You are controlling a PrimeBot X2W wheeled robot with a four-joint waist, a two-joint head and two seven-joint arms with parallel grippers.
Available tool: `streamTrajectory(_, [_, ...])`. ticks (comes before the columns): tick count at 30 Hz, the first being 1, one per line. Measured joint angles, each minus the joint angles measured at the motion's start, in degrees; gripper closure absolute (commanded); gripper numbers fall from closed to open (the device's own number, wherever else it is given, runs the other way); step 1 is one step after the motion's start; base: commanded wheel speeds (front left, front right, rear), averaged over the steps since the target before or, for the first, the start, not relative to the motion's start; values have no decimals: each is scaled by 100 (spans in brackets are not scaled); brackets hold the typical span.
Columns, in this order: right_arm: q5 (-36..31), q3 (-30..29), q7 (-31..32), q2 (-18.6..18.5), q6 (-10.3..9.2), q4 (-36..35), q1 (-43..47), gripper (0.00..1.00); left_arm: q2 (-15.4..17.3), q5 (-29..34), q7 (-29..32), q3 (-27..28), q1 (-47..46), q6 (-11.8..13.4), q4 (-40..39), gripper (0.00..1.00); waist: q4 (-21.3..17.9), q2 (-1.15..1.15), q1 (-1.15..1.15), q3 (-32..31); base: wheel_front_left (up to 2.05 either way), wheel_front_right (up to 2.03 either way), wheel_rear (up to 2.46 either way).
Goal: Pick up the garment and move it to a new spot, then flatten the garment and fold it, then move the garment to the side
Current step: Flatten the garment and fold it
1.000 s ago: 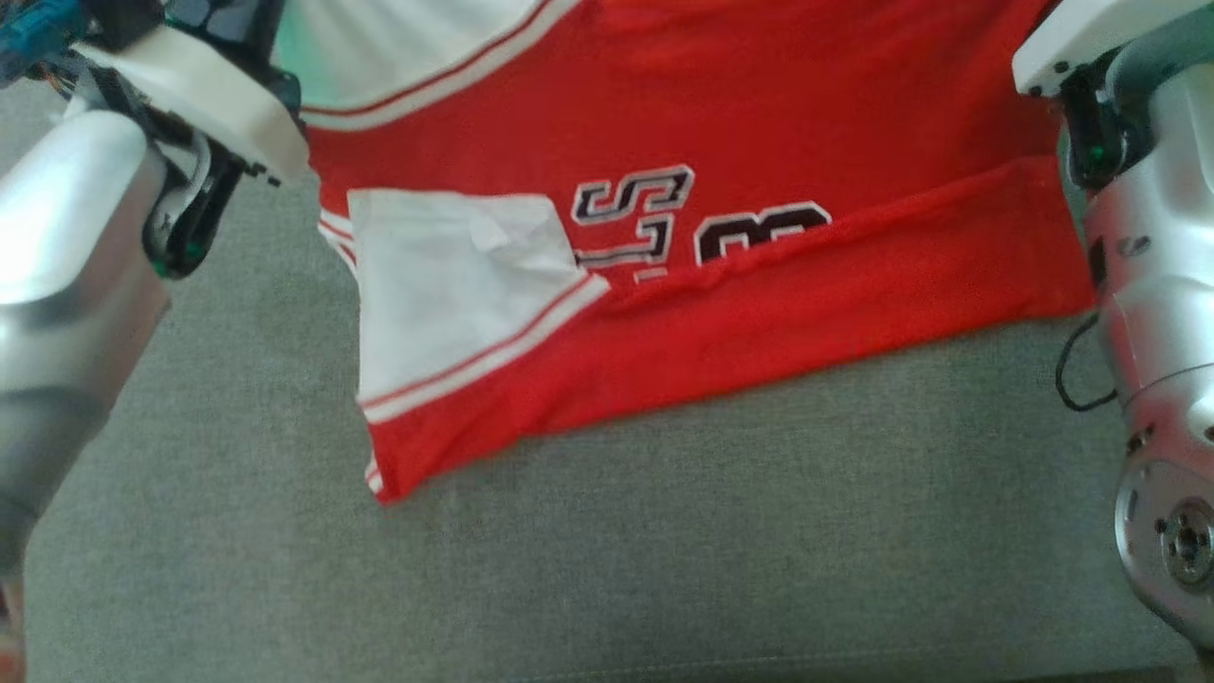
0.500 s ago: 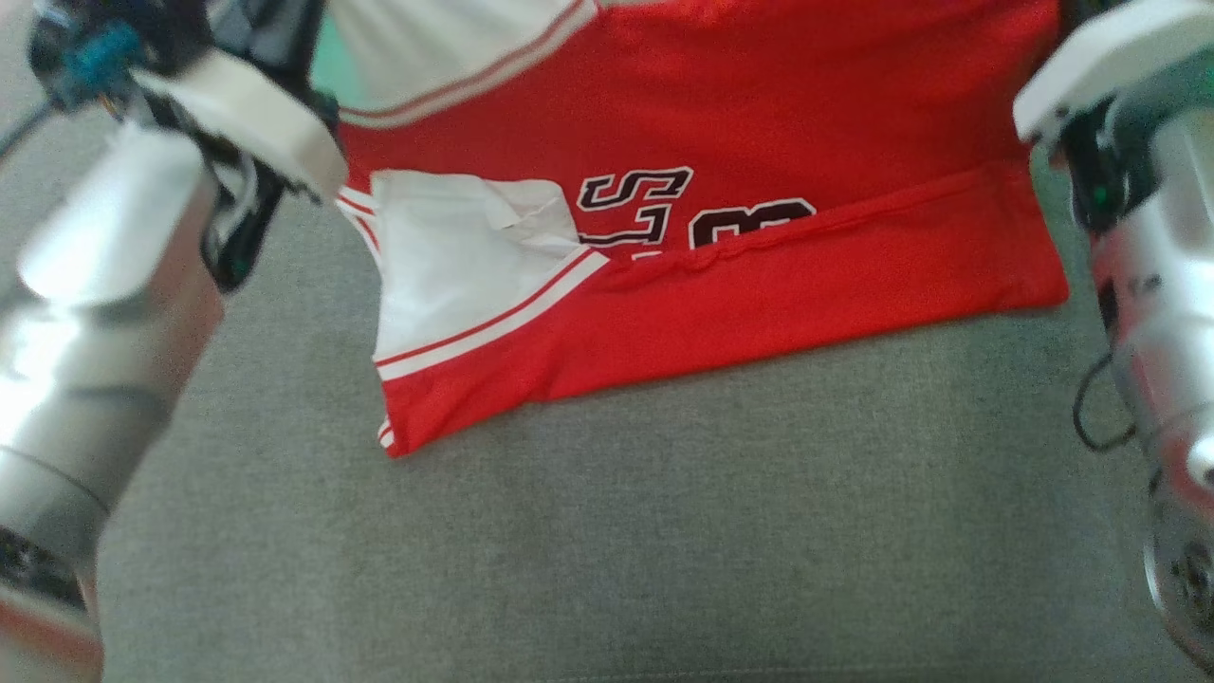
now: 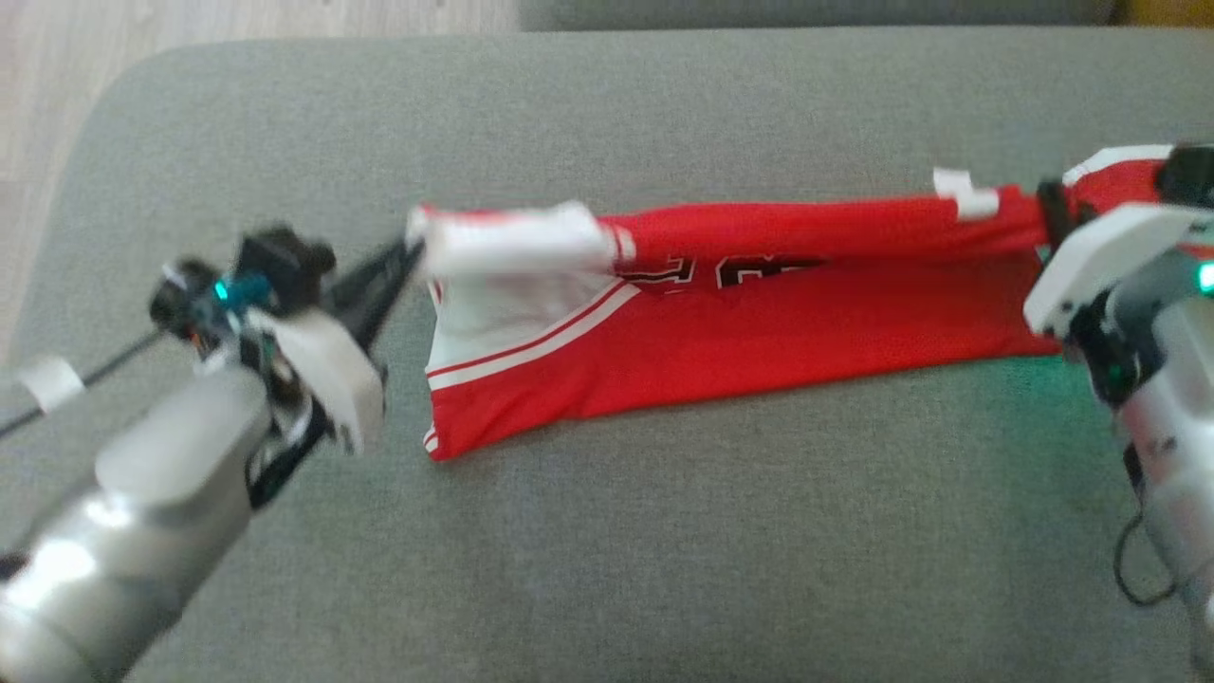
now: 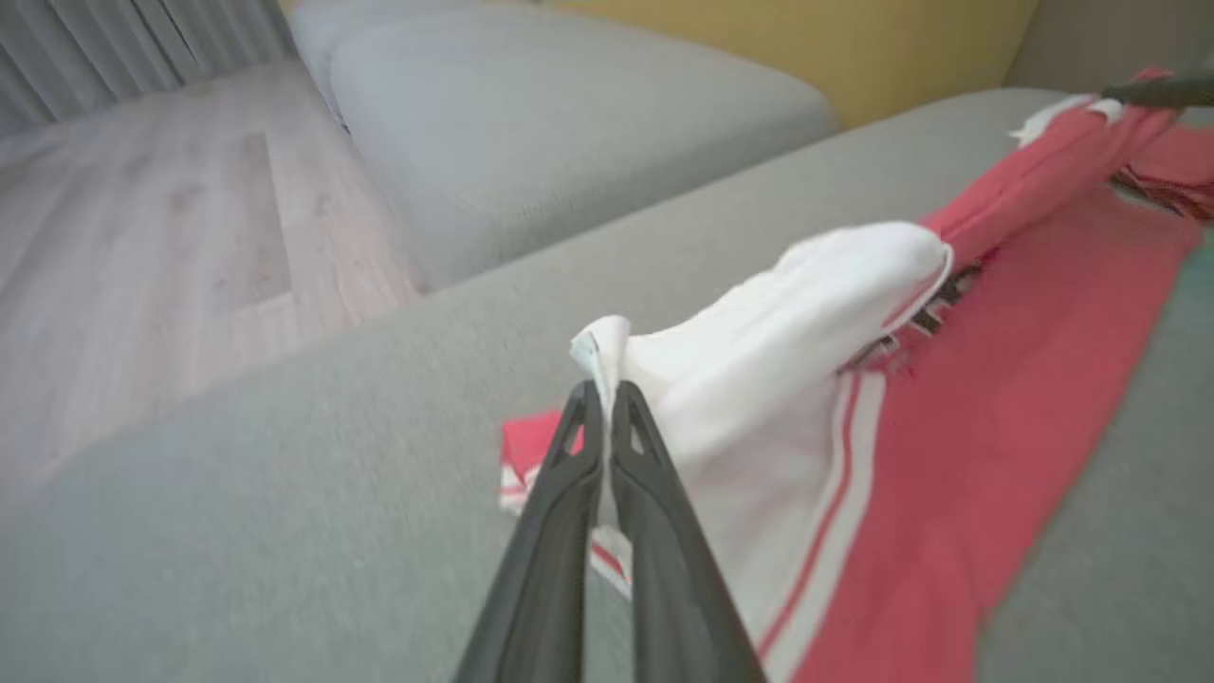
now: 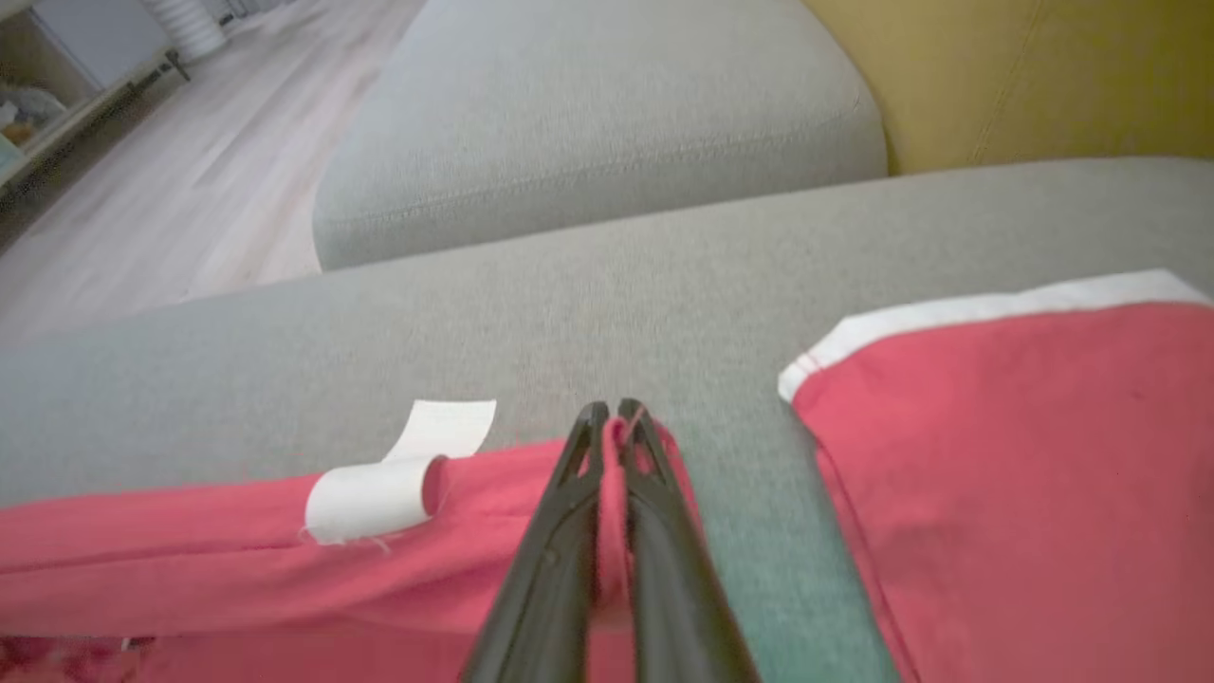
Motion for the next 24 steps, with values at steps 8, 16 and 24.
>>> streamTrajectory(8, [125,673,563,-388,0,-38,505,100,327,20,534,-478,620,60,-824,100,60,0,1,-18,0,0,0])
streamTrajectory(16, [236,1241,1192,-684,0,-197,616,100,410,93,702,-626,831,215,-1104,100,29,0,1,-19,0,0,0])
streamTrajectory(24, [470,1325,1274,-759,0,-232,642,0,348,371,321,-609,822,620,-1053,0,-36,0,1,-110,0,0,0])
